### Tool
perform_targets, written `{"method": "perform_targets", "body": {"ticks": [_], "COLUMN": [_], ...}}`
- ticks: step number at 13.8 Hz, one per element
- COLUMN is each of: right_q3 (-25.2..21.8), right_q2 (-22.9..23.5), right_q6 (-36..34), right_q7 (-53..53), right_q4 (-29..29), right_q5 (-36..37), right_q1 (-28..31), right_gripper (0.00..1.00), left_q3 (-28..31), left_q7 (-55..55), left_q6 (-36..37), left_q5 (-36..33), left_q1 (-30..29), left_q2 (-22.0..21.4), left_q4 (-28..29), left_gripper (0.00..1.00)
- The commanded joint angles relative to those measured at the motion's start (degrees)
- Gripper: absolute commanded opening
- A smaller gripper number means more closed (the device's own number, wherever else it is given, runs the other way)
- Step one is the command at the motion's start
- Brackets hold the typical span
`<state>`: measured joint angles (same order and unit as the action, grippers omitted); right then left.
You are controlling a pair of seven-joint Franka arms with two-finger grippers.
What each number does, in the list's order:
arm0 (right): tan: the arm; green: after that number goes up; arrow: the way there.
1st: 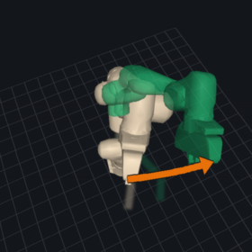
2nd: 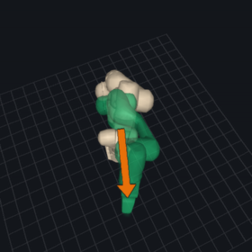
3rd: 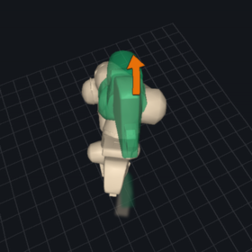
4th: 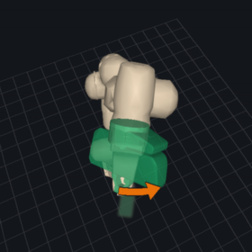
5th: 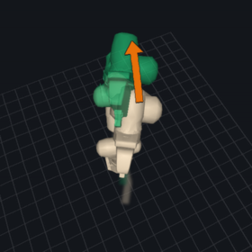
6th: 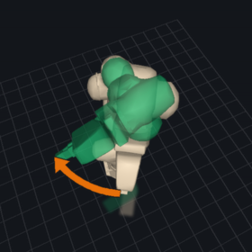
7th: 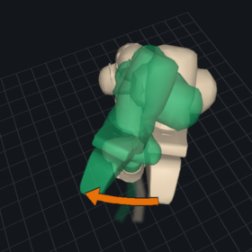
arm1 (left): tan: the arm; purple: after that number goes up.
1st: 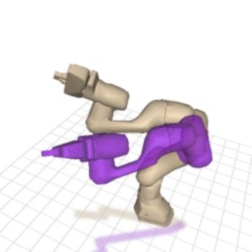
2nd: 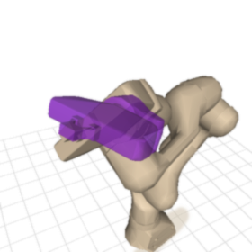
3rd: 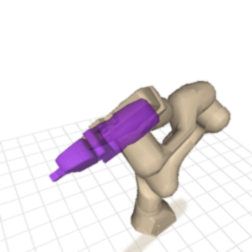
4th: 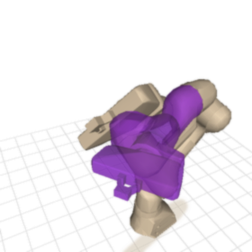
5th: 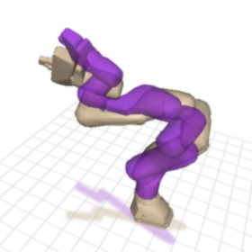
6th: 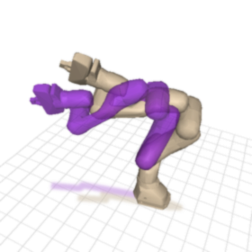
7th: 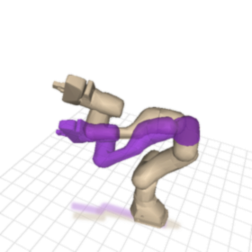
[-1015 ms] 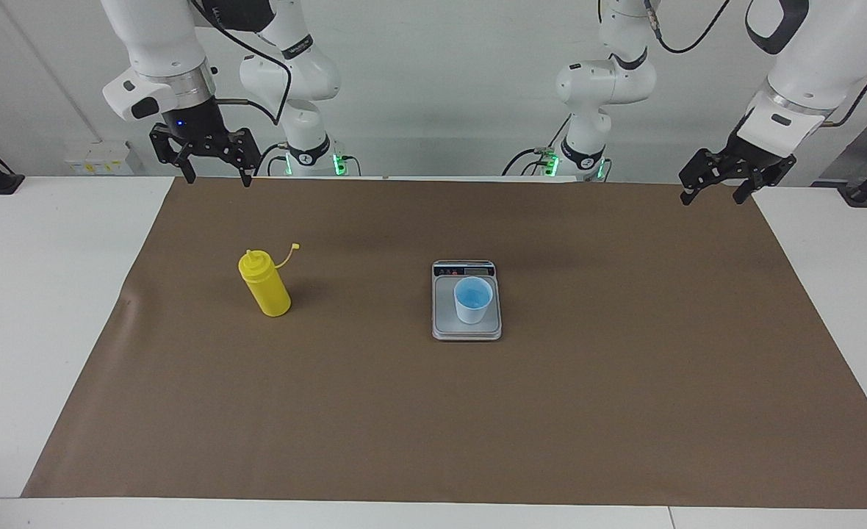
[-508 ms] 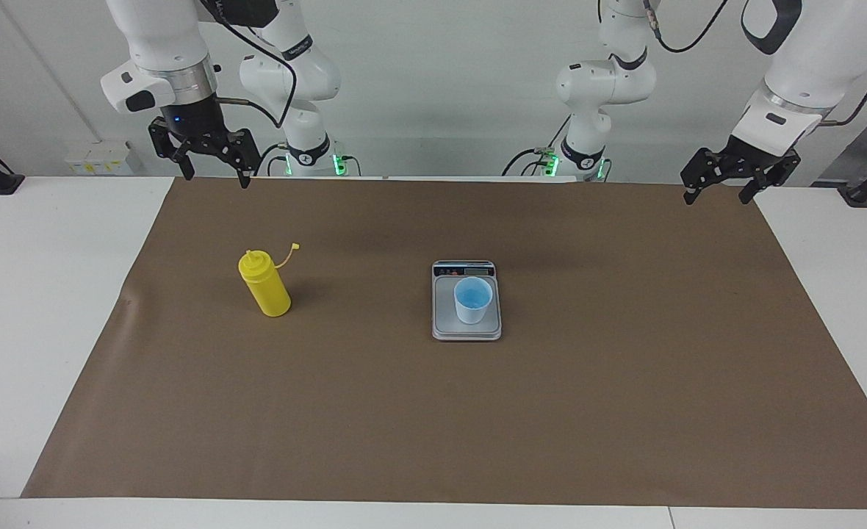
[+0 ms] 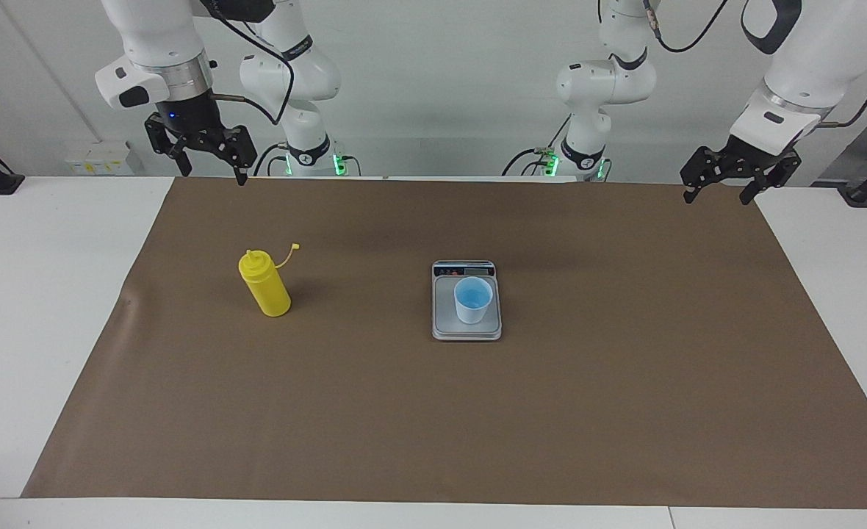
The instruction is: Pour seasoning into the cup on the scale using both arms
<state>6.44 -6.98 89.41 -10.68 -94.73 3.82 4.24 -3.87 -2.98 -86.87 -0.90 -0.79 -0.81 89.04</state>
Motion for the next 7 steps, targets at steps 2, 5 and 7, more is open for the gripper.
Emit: {"method": "perform_targets", "body": {"ticks": [2, 5, 7], "right_q3": [-5.2, -6.5, -6.9], "right_q2": [-0.1, 0.5, 0.5], "right_q6": [-1.3, -1.3, -1.4], "right_q7": [-0.8, -0.4, -0.3], "right_q4": [1.3, 1.9, 2.4], "right_q5": [-0.7, -0.6, -0.5], "right_q1": [-4.5, -5.0, -5.2], "right_gripper": [1.00, 1.00, 1.00], "left_q3": [-0.1, -0.2, -0.2], "left_q7": [-0.5, -0.5, -0.5], "left_q6": [-0.4, -0.6, -0.9], "left_q5": [-0.9, -0.6, 0.4], "left_q1": [0.1, 0.1, -0.2], "left_q2": [-0.8, -0.8, -0.8], "left_q4": [0.6, 0.7, 0.8], "left_gripper": [1.00, 1.00, 1.00]}}
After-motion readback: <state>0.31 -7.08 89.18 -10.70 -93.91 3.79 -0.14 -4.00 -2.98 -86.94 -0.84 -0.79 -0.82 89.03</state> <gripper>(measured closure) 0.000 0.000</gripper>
